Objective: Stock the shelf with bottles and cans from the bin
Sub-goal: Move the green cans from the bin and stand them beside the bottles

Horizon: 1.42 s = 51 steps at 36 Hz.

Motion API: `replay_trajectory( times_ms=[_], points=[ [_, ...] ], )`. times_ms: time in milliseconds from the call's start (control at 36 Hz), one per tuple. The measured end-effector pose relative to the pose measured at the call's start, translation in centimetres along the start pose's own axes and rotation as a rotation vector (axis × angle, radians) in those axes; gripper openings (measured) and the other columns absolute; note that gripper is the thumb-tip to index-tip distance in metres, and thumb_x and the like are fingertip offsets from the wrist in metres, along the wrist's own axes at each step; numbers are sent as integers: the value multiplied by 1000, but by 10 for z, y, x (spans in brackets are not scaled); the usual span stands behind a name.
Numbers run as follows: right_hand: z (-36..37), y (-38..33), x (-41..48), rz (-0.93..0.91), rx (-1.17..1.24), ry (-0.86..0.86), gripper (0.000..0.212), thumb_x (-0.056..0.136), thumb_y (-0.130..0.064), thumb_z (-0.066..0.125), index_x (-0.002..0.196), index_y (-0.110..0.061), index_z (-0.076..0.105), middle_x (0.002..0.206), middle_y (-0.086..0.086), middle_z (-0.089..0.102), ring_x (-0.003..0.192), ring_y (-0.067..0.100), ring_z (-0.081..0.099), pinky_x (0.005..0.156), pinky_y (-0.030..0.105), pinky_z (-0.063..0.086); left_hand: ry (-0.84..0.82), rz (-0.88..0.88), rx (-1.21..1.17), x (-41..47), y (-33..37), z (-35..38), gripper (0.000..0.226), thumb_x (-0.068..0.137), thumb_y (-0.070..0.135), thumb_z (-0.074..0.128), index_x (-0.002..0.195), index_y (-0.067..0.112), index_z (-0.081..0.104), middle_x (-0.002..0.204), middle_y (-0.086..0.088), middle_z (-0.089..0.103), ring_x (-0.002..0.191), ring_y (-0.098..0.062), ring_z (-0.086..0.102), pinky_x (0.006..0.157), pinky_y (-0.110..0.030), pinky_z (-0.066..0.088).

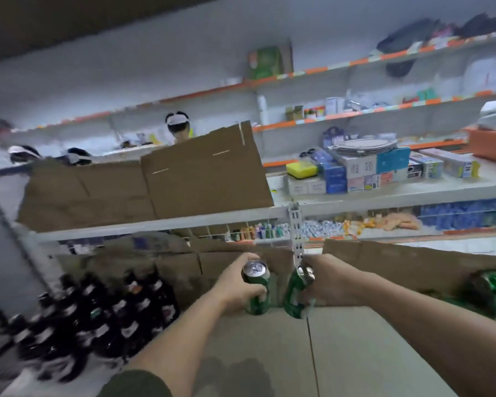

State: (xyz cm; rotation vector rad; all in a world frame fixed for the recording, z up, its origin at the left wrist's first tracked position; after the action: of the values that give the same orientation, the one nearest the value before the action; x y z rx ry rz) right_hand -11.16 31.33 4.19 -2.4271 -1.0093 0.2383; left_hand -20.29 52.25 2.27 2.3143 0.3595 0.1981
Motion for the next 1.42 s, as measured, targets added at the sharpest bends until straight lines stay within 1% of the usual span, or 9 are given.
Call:
replay_trajectory(
  times_ms=[139,278,444,556,667,944,1222,1333,1417],
  points=[
    [38,-47,18,9,4,-18,44,66,-40,86,85,-37,46,82,-16,52,74,7,53,54,18,35,-36,-37,16,-3,-47,-40,60,69,20,85,116,37,52,115,8,63,105,-16,62,81,-28,51],
    [65,-59,32,71,-149,-77,59,65,-49,84,113,-31,54,102,-10,58,90,18,57,69,30,49,-158,-44,43,2,-82,-47,54,74,24,87,112,36,50,117,7,62,107,-16,61,81,-30,52],
    [80,-53,66,122,-219,-139,83,68,-49,85,139,-33,45,129,-4,59,109,23,58,83,36,53,-181,-36,114,26,-112,-46,58,73,21,89,112,37,50,125,5,58,118,-19,57,104,-39,49],
    [95,-48,93,91,-225,-204,59,77,-37,81,127,-34,49,122,-3,62,102,21,61,75,34,57,-226,-51,214,43,-125,-45,67,72,16,91,124,33,52,130,4,57,121,-19,56,104,-40,51],
    [119,-51,117,45,-186,-292,46,89,-23,70,130,-24,49,120,0,60,101,18,60,79,25,55,-231,-109,380,56,-142,-43,84,71,33,89,142,38,46,142,7,55,125,-22,56,100,-38,52],
    [181,-68,158,-3,-282,-342,26,91,-12,61,115,-18,54,108,5,58,91,19,55,74,24,47,-235,-152,424,82,-199,-34,78,71,26,88,139,33,50,140,2,58,125,-24,58,101,-34,50],
    [217,-92,193,15,-277,-137,33,99,-18,48,131,-26,49,128,-3,47,118,19,48,92,21,40,-229,-86,360,120,-245,-33,50,75,22,82,117,25,55,122,-2,65,117,-25,62,99,-40,50],
    [230,-89,202,-37,-202,-3,7,99,-26,51,105,-25,55,108,2,59,98,15,57,89,28,52,-218,-86,351,126,-260,-31,58,79,17,81,129,21,53,130,-6,65,123,-28,61,103,-41,50],
    [248,-76,209,31,-97,46,10,96,-31,54,105,-28,57,105,4,61,99,18,58,97,37,52,-230,-113,326,125,-269,-27,67,79,19,82,136,23,49,134,-6,65,126,-27,61,105,-43,50]
  ],
)
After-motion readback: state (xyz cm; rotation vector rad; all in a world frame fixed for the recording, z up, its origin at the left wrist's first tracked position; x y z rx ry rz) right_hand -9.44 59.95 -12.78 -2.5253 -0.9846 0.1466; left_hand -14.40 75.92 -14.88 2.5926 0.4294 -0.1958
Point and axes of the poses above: each hand's wrist, its own x-axis towards the middle knuckle, its own z-axis out of the palm, y = z × x, the point moved 4 cm from there along x, towards the middle knuckle
